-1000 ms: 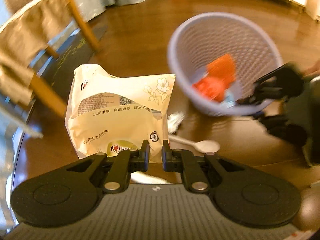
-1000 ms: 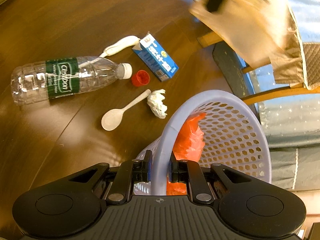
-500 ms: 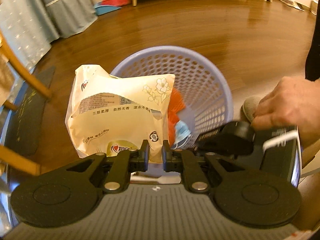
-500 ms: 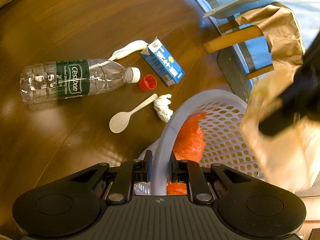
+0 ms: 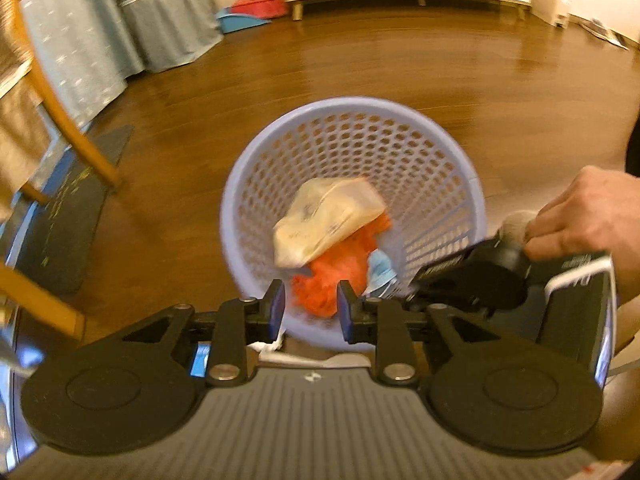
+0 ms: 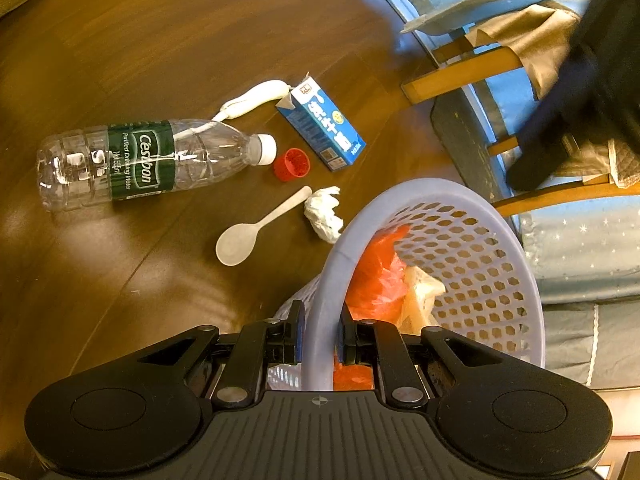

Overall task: Collect trash
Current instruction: 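Carry the paper bag with the left tool into the wastebasket and release, then lower the left tool onto the Cestbon water bottle and close it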

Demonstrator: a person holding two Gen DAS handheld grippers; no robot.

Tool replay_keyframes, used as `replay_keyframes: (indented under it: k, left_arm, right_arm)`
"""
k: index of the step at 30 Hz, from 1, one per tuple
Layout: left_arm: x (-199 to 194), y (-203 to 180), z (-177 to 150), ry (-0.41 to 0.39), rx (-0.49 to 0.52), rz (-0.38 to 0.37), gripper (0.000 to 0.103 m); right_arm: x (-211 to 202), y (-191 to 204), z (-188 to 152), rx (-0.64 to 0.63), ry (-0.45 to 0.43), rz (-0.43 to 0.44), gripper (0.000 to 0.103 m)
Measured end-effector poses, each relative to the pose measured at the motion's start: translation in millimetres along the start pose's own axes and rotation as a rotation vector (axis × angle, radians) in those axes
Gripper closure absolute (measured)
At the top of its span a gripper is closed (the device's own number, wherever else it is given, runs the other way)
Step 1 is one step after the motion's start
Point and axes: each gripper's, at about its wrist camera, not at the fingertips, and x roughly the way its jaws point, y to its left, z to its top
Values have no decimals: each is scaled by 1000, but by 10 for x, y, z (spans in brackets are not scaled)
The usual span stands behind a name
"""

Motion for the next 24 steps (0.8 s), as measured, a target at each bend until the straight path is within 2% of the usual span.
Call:
replay_keyframes:
  k: [10, 15, 22, 23, 24]
  left_arm:
    - [-177, 355, -605, 71, -151, 149, 78]
    - [-219, 506, -921, 119, -255, 197, 76]
    - [-85, 468, -1303, 210, -398, 180, 67]
    - [-51, 446, -1356, 223, -431, 167, 64]
    - [-26, 420, -1396, 233, -460, 159, 57]
  right_arm:
    - [8, -1, 6, 9, 1, -2, 92]
    - [22, -11, 14, 12, 3, -4, 92]
    - [27, -13, 11, 13, 4, -4, 92]
    - [30, -11, 9, 12, 4, -5, 92]
    - [30, -12, 10, 12, 4, -5, 92]
